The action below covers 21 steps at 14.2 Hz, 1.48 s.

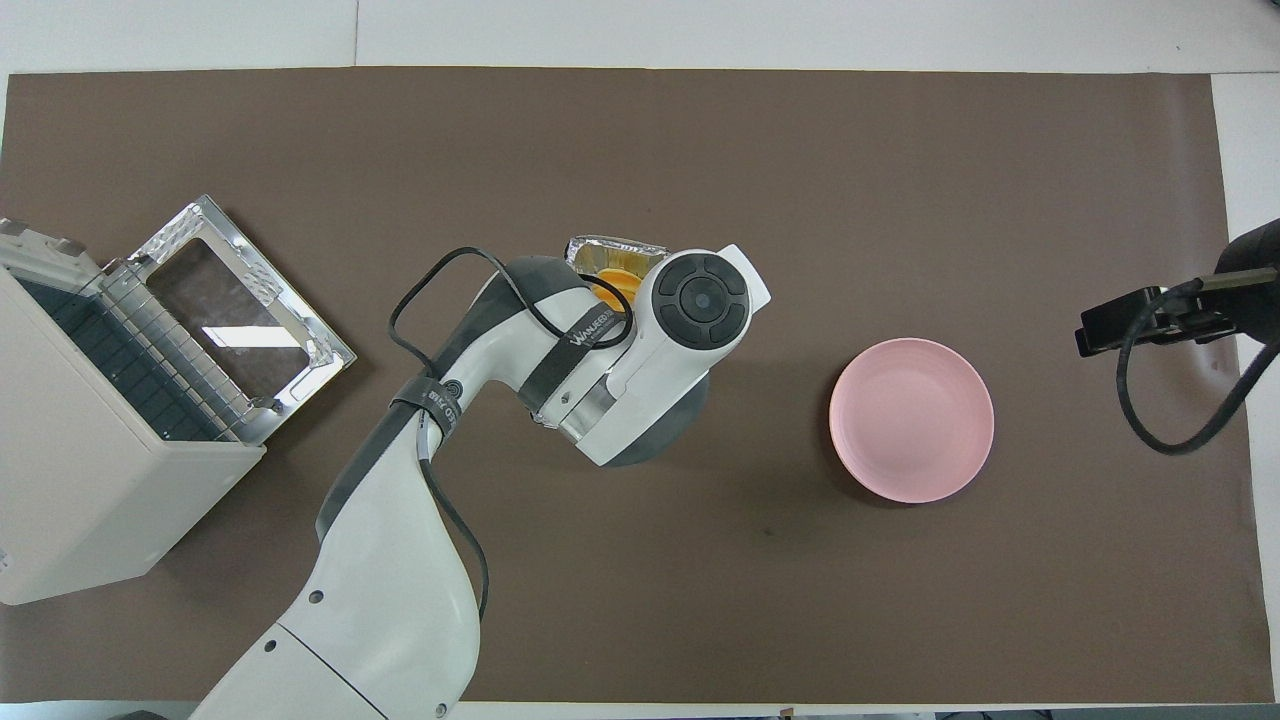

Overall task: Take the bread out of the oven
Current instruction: 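Carry the foil tray away from the oven and set it down, then open and retract the left gripper while the right gripper reaches forward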

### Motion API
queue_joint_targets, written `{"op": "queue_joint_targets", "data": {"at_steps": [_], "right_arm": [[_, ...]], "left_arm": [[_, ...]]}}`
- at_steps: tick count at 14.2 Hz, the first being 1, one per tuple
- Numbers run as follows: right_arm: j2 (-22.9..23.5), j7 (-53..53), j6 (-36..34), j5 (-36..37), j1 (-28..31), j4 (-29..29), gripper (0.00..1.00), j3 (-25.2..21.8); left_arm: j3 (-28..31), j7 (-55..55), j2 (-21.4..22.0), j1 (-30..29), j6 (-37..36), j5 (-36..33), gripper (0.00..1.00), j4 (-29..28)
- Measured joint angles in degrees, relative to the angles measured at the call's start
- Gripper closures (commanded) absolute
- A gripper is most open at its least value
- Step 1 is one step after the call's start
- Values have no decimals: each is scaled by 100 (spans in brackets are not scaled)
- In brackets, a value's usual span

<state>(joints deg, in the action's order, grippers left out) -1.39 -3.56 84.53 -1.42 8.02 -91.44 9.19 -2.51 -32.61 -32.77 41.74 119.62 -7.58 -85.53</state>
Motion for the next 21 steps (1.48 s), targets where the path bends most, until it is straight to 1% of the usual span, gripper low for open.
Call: {"op": "queue_joint_targets", "data": {"at_steps": [5, 6, 7, 8, 9, 10, 13, 16, 18, 21], "right_arm": [[0, 0, 0, 0, 0, 0, 0, 0], [0, 0, 0, 0, 0, 0, 0, 0], [0, 0, 0, 0, 0, 0, 0, 0], [0, 0, 0, 0, 0, 0, 0, 0], [0, 0, -11, 0, 3, 0, 0, -2], [0, 0, -47, 0, 9, 0, 0, -6], [-1, 0, -98, 0, 10, 0, 0, -11], [-2, 0, -100, 0, -3, 0, 0, -8], [-3, 0, -100, 0, -24, 0, 0, 16], [-5, 0, 107, -3, -203, -57, 0, 44]], "left_arm": [[43, -573, -3, -9, 80, 21, 100, -189], [45, -613, -3, -9, 103, 24, 83, -193], [47, -650, -3, -12, 121, 26, 61, -193], [51, -707, -2, -16, 130, 29, 46, -193], [57, -767, -2, -22, 135, 35, 24, -192], [70, -805, -2, -28, 135, 46, 0, -191], [139, -858, 5, -115, 134, 56, 0, -179], [173, -858, 137, -497, 136, 56, 0, -124], [186, -848, 497, -952, 98, 57, 0, -62], [198, -774, 1176, -1667, -415, 59, 0, -66]]}}
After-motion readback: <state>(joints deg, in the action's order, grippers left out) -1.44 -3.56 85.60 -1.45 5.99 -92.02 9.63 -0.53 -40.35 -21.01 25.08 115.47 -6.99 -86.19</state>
